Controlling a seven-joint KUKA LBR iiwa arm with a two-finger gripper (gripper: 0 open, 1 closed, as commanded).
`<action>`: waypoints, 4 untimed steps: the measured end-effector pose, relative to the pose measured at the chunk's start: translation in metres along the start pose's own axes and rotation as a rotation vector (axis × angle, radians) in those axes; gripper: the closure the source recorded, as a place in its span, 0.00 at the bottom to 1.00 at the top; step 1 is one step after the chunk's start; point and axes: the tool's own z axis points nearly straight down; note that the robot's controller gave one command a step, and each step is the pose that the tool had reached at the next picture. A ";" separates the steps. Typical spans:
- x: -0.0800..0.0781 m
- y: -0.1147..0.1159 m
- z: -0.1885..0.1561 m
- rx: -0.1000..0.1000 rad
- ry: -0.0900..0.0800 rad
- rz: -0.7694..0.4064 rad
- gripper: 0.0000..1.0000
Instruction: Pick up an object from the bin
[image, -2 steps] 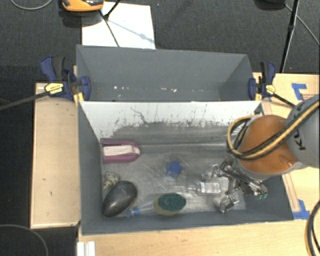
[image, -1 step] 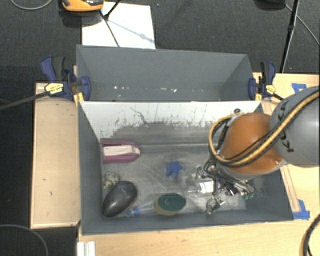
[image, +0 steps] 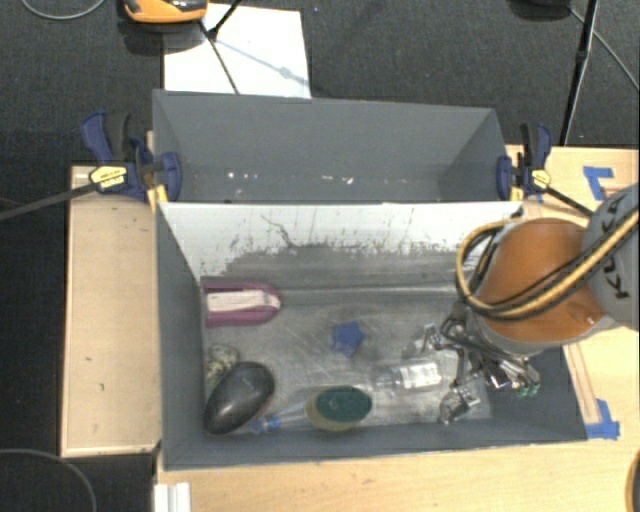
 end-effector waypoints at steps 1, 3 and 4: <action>-0.012 0.016 0.047 0.006 -0.018 0.045 0.00; -0.005 -0.009 0.046 0.003 -0.015 0.095 1.00; -0.007 -0.010 -0.006 0.000 0.000 0.091 1.00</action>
Offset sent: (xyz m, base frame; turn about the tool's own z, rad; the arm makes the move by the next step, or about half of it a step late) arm -0.0012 0.0189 -0.0506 0.0439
